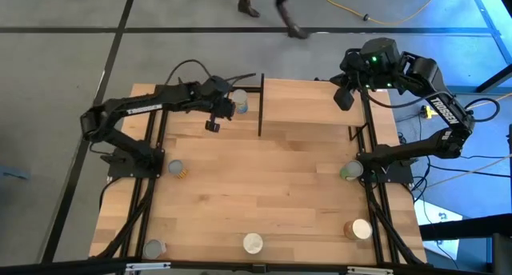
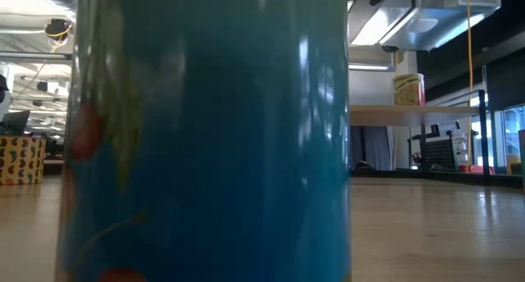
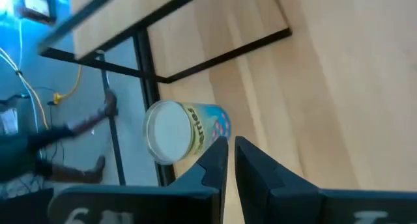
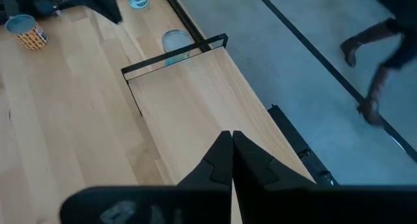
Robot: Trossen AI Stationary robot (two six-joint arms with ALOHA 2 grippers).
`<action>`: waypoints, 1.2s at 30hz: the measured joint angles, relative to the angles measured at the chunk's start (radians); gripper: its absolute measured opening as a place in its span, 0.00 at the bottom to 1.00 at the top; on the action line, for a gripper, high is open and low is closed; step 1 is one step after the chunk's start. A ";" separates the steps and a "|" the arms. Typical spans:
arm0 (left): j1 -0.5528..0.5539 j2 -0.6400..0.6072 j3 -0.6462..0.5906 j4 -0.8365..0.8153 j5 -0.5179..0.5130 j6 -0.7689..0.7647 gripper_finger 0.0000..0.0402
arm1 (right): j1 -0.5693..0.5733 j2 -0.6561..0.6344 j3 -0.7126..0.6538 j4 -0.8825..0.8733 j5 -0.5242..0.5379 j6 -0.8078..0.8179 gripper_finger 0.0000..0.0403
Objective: Pick and place cans onto a shelf
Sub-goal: Put the top blue canned good on the shelf
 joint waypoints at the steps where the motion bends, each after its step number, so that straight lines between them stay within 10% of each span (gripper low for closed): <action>1: 0.007 0.022 0.000 0.011 0.001 0.005 0.04 | 0.000 0.000 0.000 -0.002 0.000 0.000 0.01; 36: 0.009 0.175 0.001 0.182 -0.209 -0.119 0.01 | 0.000 0.000 0.000 -0.017 0.000 0.005 0.01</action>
